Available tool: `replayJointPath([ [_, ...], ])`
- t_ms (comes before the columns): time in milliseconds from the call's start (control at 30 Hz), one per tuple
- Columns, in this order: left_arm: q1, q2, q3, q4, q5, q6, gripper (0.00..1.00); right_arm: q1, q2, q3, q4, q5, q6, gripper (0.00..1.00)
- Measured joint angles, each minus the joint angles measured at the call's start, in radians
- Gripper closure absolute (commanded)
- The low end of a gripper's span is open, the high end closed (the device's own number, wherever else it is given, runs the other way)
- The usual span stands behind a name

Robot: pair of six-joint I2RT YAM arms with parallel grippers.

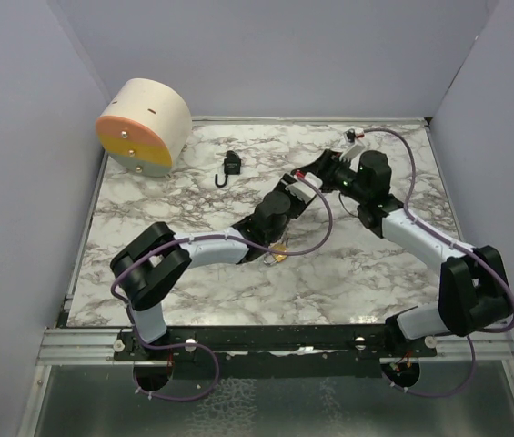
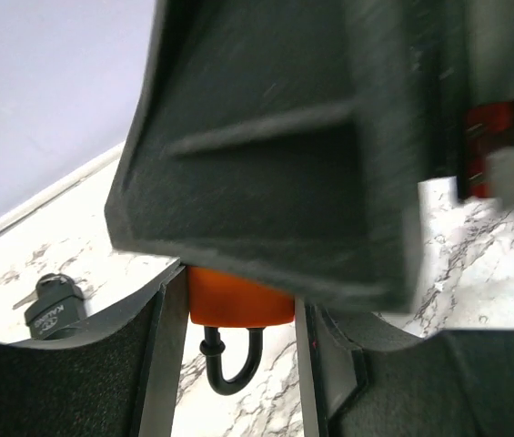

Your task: Unlock with the key

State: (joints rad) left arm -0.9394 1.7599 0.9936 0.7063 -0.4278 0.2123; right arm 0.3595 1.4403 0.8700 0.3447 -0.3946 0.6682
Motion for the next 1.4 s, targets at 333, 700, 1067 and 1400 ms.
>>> replayJointPath([
  [333, 0.085, 0.006, 0.054, -0.166, 0.097, -0.165, 1.0, -0.158, -0.137, -0.019, -0.108, 0.112, -0.02, 0.36],
  [700, 0.238, 0.077, 0.237, -0.335, 0.286, -0.403, 1.0, -0.182, -0.275, -0.113, -0.172, 0.217, -0.119, 0.36],
  [1067, 0.243, 0.093, 0.263, -0.325, 0.395, -0.614, 1.0, -0.182, -0.113, -0.098, -0.173, 0.099, -0.173, 0.36],
  [1400, 0.228, 0.084, 0.263, -0.27, 0.42, -0.751, 1.0, -0.182, -0.076, -0.085, -0.172, 0.057, -0.176, 0.36],
])
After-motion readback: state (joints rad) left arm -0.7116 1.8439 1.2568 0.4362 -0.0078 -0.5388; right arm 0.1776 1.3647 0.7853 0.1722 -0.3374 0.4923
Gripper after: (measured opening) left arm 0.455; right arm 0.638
